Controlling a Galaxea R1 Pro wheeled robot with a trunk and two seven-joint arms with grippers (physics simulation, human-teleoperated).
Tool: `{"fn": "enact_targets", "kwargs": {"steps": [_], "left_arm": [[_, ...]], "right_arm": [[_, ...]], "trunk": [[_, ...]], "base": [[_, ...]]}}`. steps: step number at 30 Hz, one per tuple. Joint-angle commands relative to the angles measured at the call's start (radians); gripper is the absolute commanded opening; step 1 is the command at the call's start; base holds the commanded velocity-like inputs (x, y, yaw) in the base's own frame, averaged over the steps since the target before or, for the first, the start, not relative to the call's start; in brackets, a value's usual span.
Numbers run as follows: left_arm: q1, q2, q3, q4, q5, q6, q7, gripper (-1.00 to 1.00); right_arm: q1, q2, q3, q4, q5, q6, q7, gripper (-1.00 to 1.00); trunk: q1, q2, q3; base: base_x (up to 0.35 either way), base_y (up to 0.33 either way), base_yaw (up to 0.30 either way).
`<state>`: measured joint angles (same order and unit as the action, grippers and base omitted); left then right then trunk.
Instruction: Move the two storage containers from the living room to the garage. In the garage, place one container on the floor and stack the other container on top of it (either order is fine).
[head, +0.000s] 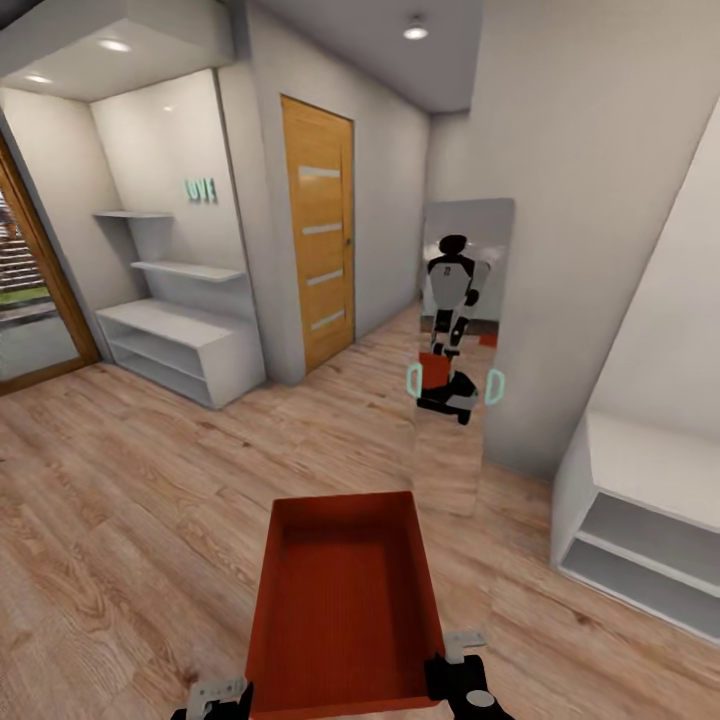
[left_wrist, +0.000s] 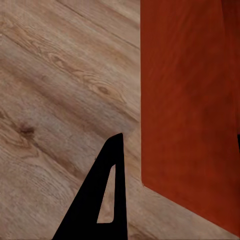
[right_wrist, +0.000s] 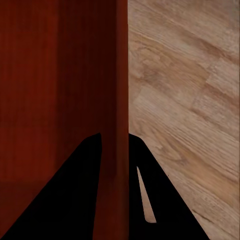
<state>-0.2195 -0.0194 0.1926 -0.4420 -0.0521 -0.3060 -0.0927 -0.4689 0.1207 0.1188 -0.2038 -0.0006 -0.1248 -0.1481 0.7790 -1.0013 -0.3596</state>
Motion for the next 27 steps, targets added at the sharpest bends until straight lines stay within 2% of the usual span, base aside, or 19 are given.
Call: {"fn": "enact_targets", "kwargs": {"steps": [1,13,21,27], "left_arm": [[0.0,0.01,0.018,0.002,0.0,-0.001,0.001,-1.0],[0.0,0.01,0.018,0.002,0.0,-0.001,0.001,-1.0],[0.0,0.009,0.018,0.002,0.0,-0.001,0.001,-1.0],[0.0,0.01,0.018,0.002,0.0,-0.001,0.001,-1.0]], "right_arm": [[-0.002,-0.001,-0.057,-0.003,0.008,-0.004,-0.021,-1.0],[-0.002,-0.001,-0.057,-0.003,0.008,-0.004,-0.021,-1.0],[-0.002,-0.001,-0.057,-0.003,0.008,-0.004,-0.021,-1.0],[-0.002,-0.001,-0.057,-0.003,0.008,-0.004,-0.021,-1.0]], "trunk": [[0.001,-0.001,-0.001],[0.001,-0.001,-0.004],[0.001,-0.001,-0.005],[0.001,-0.001,-0.01]], "base": [[0.344,0.0,0.178],[0.344,0.0,0.259],[0.345,0.0,0.094],[0.345,0.0,0.216]]}}
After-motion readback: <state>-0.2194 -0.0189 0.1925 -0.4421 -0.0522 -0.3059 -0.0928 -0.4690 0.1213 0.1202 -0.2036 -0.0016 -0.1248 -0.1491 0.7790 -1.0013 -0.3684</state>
